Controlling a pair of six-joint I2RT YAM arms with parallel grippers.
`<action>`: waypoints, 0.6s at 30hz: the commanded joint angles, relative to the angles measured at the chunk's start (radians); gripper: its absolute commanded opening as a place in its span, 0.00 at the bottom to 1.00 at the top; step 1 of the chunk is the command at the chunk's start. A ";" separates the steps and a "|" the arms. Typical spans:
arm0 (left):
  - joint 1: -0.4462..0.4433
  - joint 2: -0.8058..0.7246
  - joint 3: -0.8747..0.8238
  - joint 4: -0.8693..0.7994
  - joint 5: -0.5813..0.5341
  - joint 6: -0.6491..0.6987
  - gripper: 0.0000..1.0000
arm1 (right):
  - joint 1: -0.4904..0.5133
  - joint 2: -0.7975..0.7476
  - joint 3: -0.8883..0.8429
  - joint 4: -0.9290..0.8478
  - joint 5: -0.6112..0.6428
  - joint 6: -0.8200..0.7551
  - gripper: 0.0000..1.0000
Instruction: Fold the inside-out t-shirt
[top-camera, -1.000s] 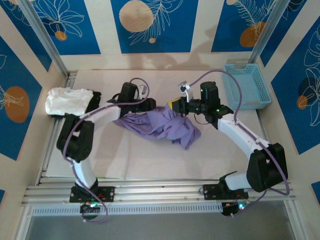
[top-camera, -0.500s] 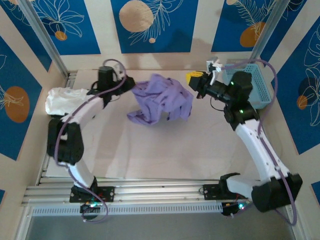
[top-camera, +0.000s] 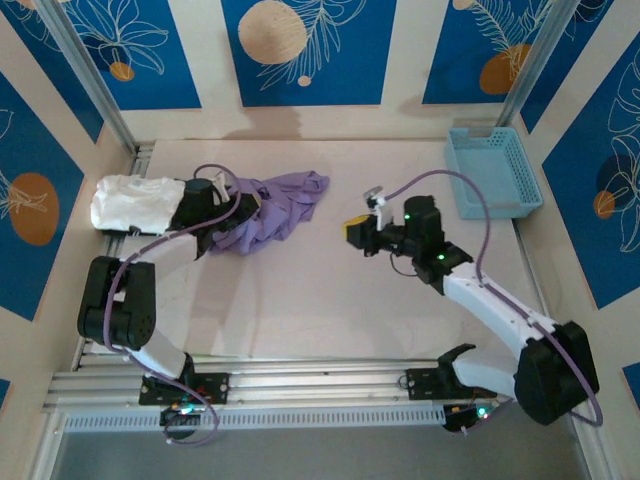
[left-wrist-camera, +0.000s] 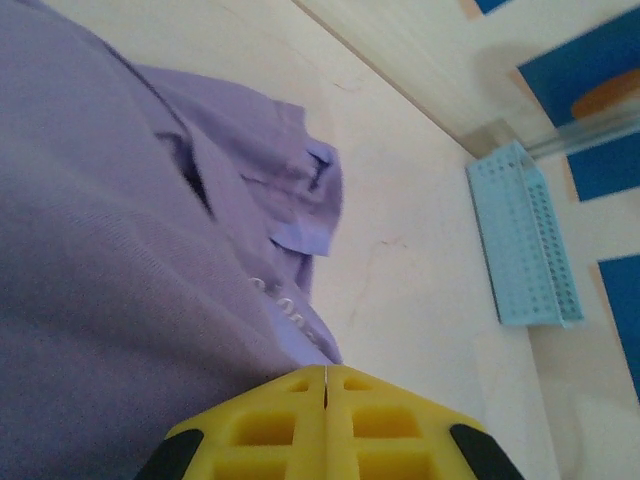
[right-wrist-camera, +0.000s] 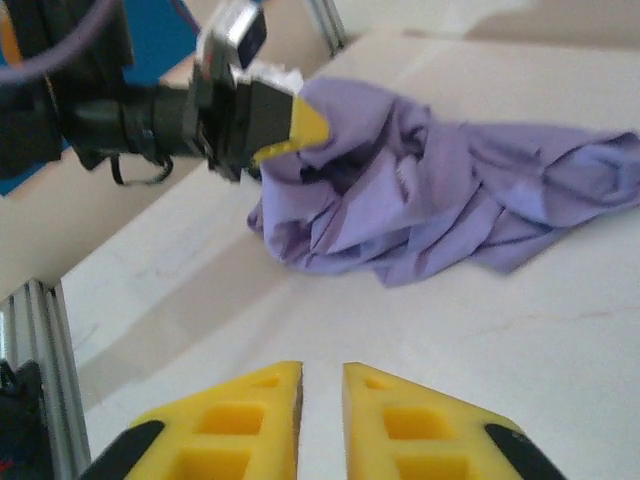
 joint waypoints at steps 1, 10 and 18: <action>-0.026 -0.084 -0.009 0.091 0.091 0.000 0.00 | 0.061 0.097 0.056 -0.027 0.117 0.002 0.34; -0.055 -0.154 -0.026 0.030 0.114 0.032 0.00 | 0.083 0.518 0.361 -0.054 0.162 -0.034 0.65; -0.068 -0.143 -0.028 0.020 0.117 0.044 0.00 | 0.044 0.790 0.627 -0.164 0.273 -0.085 0.69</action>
